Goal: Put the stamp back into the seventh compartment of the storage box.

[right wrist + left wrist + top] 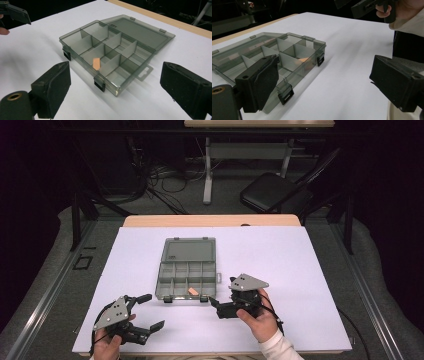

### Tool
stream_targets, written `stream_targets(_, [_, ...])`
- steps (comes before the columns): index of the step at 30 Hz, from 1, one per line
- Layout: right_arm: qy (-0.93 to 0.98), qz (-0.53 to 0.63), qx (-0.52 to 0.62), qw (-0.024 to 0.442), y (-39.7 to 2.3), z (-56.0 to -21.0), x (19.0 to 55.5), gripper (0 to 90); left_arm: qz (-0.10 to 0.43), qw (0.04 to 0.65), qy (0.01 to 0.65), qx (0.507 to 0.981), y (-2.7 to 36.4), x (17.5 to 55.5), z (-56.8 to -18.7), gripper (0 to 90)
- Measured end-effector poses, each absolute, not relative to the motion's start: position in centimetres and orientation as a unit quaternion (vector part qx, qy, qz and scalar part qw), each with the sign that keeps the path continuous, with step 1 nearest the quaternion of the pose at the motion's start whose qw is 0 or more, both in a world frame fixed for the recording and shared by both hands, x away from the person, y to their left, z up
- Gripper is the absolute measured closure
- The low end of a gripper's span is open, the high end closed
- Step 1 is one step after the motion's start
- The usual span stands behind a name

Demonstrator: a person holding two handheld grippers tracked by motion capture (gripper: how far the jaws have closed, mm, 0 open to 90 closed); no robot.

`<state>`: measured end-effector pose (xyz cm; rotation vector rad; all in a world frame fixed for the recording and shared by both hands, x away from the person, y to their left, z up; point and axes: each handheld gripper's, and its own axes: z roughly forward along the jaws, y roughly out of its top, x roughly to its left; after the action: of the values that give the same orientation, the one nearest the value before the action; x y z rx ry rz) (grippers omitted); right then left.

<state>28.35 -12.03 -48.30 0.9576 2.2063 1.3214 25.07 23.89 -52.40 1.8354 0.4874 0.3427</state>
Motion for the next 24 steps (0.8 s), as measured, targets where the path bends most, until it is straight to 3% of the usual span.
stream_targets(24, [0.75, 0.467, 0.403, 0.238, -18.9, -51.3, 27.0, 9.6, 0.146, 0.569, 0.207, 0.783, 23.9, 25.0, -52.4, 8.2])
